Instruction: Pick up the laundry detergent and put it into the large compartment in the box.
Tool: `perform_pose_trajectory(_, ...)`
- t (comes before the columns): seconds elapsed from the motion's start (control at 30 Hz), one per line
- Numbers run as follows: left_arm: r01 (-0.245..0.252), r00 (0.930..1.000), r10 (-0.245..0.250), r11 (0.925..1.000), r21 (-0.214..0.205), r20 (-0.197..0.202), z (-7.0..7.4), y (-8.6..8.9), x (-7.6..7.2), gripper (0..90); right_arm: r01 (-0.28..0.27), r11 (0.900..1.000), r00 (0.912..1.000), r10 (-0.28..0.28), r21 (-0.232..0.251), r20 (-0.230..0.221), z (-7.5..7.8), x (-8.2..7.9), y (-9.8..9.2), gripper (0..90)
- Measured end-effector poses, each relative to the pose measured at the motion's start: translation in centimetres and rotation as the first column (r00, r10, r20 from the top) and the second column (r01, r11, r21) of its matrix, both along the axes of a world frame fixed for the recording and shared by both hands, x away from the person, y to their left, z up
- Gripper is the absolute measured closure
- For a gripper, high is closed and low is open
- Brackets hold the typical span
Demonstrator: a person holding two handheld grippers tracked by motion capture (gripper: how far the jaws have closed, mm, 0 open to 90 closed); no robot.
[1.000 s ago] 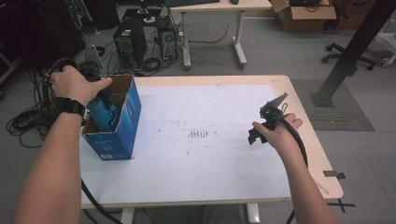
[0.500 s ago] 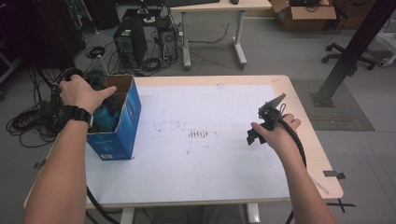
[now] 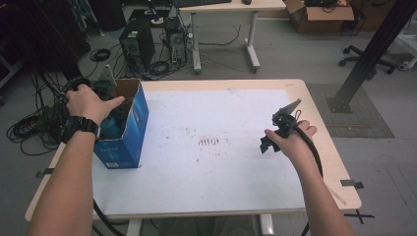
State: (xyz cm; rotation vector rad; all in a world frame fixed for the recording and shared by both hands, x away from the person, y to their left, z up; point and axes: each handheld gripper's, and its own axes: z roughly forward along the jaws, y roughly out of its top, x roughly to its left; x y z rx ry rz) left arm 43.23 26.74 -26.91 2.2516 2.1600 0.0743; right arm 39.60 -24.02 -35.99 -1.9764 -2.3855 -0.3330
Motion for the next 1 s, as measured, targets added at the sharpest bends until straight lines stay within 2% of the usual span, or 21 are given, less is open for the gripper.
perform_pose_trajectory(0.33, 0.003, 0.9999, -0.003, 1.0, 0.0, -0.012, -0.87, 0.03, 0.07, 37.2, 0.003, 1.0, 1.0, -0.003, 0.0, 0.002, -0.07, -0.02, -0.09, 4.2)
perform_pose_trajectory(0.67, 0.004, 1.0, -0.004, 1.0, 0.001, 0.004, -1.01, 0.01, 0.07, 37.1, -0.001, 1.0, 1.0, 0.001, 0.003, -0.008, -0.39, -0.07, 0.04, 4.2)
perform_pose_trajectory(1.0, 0.004, 1.0, -0.004, 1.0, 0.0, 0.003, -1.04, 0.08, 0.14, 37.0, -0.001, 1.0, 1.0, 0.001, 0.004, -0.006, -0.42, -0.05, 0.01, 4.2)
